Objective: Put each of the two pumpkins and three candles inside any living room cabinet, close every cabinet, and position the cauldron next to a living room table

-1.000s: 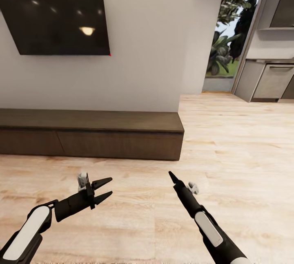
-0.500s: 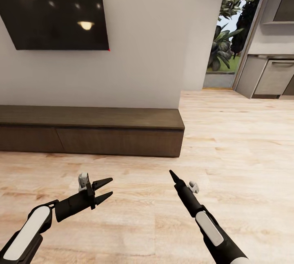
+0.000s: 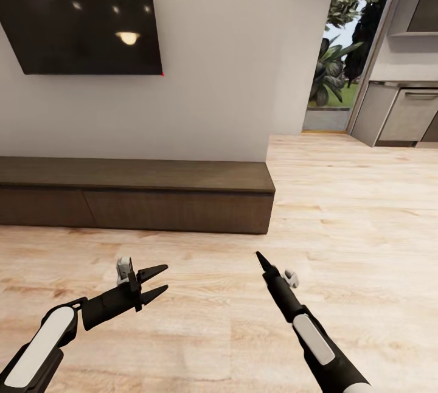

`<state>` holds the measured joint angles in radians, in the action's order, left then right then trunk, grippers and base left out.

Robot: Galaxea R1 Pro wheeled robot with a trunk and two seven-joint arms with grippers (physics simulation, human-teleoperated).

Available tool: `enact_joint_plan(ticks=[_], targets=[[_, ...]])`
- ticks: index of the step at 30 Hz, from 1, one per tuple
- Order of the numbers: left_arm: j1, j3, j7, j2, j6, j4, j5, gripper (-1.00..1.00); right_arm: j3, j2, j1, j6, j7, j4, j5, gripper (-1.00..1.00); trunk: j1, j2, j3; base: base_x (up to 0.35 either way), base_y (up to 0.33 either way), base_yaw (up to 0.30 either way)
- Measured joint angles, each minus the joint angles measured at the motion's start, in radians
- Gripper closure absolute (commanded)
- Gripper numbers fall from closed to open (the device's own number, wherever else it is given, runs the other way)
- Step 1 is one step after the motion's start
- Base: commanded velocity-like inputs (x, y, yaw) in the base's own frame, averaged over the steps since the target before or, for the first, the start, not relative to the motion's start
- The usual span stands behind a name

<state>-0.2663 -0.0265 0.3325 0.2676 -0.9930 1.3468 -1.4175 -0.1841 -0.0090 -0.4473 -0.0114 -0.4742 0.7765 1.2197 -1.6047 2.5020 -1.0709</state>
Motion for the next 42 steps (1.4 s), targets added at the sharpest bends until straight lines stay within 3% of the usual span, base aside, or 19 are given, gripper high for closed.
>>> enact_joint_plan(ticks=[5, 8, 15, 29, 35, 42], targets=[[0.0, 0.0, 0.0, 0.0, 0.0, 0.002, 0.0, -1.0, 0.03, -0.002, 0.0, 0.02, 0.001, -0.01, 0.059, -1.0, 0.0, 0.0, 0.0, 0.0, 0.0, 0.0], [0.0, 0.0, 0.0, 0.001, 0.0, 0.001, 0.0, -1.0, 0.037, -0.002, 0.0, 0.091, -0.031, -0.015, 0.099, -1.0, 0.0, 0.0, 0.0, 0.0, 0.0, 0.0], [0.001, 0.0, 0.002, -0.001, 0.0, 0.0, -0.001, -1.0, 0.039, -0.002, 0.0, 0.144, -0.087, -0.019, 0.113, -1.0, 0.0, 0.0, 0.0, 0.003, 0.0, 0.0], [0.005, 0.0, 0.002, -0.001, 0.0, 0.005, 0.001, -1.0, 0.042, -0.002, 0.0, 0.142, -0.084, -0.022, 0.113, -1.0, 0.0, 0.0, 0.0, 0.134, 0.0, 0.0], [0.005, 0.0, 0.002, -0.001, 0.0, 0.005, 0.002, -1.0, 0.044, -0.005, 0.0, 0.142, -0.081, -0.09, 0.115, -1.0, 0.001, 0.0, 0.0, 0.322, 0.0, 0.0], [0.005, -0.001, 0.002, -0.002, 0.0, 0.005, 0.002, -1.0, 0.045, -0.019, 0.0, 0.096, -0.078, -0.145, 0.19, -1.0, 0.001, 0.0, 0.0, 0.339, 0.0, 0.0]])
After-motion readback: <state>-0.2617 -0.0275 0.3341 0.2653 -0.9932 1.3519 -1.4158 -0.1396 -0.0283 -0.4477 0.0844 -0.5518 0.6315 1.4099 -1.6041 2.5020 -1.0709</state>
